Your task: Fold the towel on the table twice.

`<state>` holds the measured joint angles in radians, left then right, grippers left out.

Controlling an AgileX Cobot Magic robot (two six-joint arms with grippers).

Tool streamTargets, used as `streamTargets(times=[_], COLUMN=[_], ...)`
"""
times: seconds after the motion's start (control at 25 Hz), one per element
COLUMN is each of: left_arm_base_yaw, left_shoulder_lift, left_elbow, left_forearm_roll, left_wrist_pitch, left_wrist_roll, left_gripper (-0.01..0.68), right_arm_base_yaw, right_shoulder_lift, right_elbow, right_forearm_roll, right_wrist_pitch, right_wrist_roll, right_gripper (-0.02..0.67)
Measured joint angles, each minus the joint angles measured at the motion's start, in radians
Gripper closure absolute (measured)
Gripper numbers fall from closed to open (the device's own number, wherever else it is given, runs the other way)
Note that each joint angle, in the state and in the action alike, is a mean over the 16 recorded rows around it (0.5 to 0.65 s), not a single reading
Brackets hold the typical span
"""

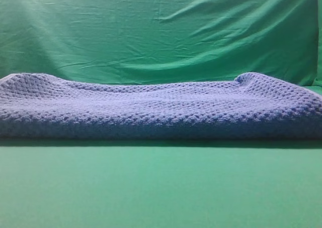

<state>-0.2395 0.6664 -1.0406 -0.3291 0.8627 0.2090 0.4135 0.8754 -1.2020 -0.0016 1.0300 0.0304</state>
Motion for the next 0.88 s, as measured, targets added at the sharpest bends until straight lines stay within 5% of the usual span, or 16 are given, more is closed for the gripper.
streamTargets(times=[0.88], left_arm_base_yaw=[0.000], left_shoulder_lift=[-0.644], left_elbow=[0.498], left_forearm_roll=[-0.001], left_wrist_pitch=[-0.071], left_wrist_roll=[-0.039], left_gripper=[0.673], right_arm_base_yaw=[0.000], right_shoulder_lift=[-0.650], right_elbow=[0.670], right_forearm_roll=[0.088], right_wrist_pitch=[-0.358], right_wrist_roll=[-0.098], right_gripper=[0.649])
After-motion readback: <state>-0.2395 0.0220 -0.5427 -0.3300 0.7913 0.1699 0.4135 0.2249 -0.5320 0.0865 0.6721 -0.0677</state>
